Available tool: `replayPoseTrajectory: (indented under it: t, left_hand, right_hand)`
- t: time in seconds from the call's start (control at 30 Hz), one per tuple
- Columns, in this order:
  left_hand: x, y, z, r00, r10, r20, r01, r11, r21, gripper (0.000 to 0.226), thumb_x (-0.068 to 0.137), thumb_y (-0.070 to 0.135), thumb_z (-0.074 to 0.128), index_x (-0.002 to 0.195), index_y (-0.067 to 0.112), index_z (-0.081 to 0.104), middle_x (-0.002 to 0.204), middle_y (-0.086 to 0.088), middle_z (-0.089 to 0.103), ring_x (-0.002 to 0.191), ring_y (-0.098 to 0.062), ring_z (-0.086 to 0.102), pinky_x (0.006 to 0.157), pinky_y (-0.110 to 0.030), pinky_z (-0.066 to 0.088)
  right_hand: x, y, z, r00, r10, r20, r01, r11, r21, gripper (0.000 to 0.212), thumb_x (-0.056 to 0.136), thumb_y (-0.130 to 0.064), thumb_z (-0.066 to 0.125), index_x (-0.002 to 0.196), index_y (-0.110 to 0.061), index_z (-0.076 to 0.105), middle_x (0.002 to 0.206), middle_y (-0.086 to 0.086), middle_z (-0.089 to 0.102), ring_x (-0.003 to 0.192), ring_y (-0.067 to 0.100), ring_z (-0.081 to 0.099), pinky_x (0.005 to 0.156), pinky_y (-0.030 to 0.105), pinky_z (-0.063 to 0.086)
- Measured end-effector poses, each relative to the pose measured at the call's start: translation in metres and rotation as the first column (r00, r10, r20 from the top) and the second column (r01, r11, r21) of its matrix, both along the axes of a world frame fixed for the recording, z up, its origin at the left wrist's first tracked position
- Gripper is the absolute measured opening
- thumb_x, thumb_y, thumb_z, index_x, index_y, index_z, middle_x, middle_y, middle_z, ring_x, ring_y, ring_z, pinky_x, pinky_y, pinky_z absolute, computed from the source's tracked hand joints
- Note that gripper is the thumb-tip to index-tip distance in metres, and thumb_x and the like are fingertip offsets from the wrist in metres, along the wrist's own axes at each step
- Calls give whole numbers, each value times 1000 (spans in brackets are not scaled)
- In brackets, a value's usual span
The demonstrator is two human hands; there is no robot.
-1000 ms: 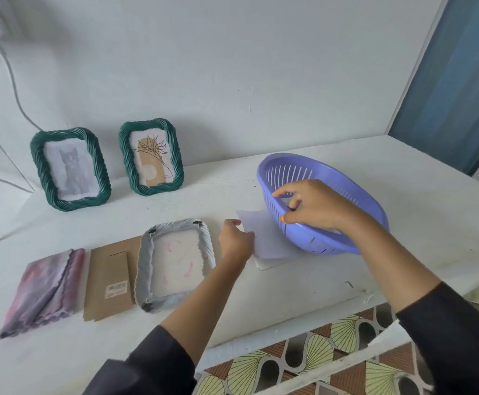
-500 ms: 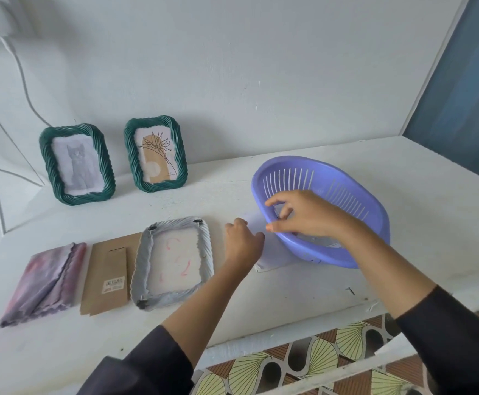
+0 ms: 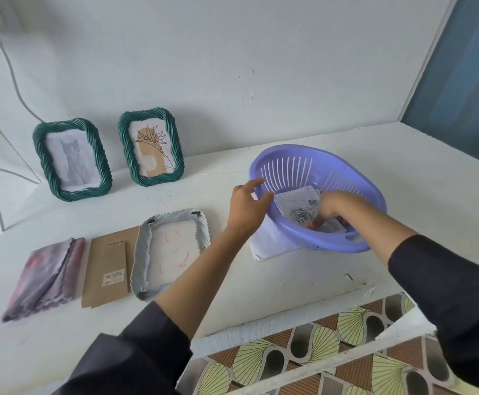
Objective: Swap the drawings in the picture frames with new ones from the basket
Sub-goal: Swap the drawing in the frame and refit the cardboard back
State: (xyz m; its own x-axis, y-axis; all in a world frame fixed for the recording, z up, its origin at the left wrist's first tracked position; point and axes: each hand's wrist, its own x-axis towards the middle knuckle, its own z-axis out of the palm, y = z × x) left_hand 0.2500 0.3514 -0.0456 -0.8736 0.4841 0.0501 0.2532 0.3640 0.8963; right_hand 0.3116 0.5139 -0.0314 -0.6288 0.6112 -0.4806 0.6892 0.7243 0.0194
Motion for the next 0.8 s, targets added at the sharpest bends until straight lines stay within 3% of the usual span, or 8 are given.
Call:
replayPoseTrajectory:
  t: [0.13,0.3,0.43,0.53,0.6,0.67,0.73,0.8]
  left_hand:
    - [1,0,0,1000,-6,6,6,1000,0,44,90,26,57,133,21,50,134,-9,47,113,-24,55,103,-35,42]
    - [1,-2,1,1000,-19,17,19,1000,1,45,90,28,57,134,21,49,135,-9,47,118,-23,52,102,-30,39]
    - [0,-6,5,1000,-2,7,2,1000,5,45,91,35,54,134,21,49,136,-9,50,122,-25,51,104,-34,39]
    - [3,-15,18,998,61,6,-61,993,104,39,91,36,55,125,17,58,129,-5,58,119,-20,54,97,-27,38]
    - [8,-23,31,999,36,31,-42,977,208,32,90,39,55,107,15,67,108,-2,66,102,-16,60,89,-26,41]
    - [14,-33,43,992,-30,121,-7,954,298,32,89,47,52,83,18,64,87,-1,61,79,-15,57,78,-29,42]
    - [20,-43,50,959,-75,272,-30,931,363,35,92,46,48,72,18,57,79,1,62,70,-15,58,71,-26,47]
    - [19,-55,49,942,-47,334,-97,911,401,37,95,34,47,65,14,52,57,5,57,53,-12,53,55,-20,46]
  right_hand:
    - [1,4,0,998,-21,-66,27,995,94,55,75,-31,74,119,-7,53,118,12,60,102,30,60,81,33,47]
    - [3,6,1,989,-32,-144,57,984,172,37,83,-6,60,119,-3,53,120,13,60,108,29,59,77,31,44]
    - [10,-5,16,981,-21,-195,64,974,218,29,89,-5,46,117,-1,54,121,15,57,109,31,57,74,31,40]
    - [20,-26,42,912,43,-409,82,956,283,23,89,-8,47,108,2,56,117,20,57,109,36,55,82,36,44]
    - [26,-53,56,806,132,-576,68,948,312,18,89,-12,47,92,1,59,98,22,59,95,39,56,70,35,42]
    - [29,-87,63,720,241,-651,0,938,347,20,89,-15,45,80,-3,59,81,16,53,79,37,50,57,30,31]
    - [27,-122,62,679,338,-652,-90,919,383,24,91,-18,44,86,-3,62,86,14,56,83,38,54,61,30,29]
    - [21,-149,54,656,415,-630,-194,900,392,27,92,-22,43,95,-5,64,100,12,58,95,37,58,66,32,32]
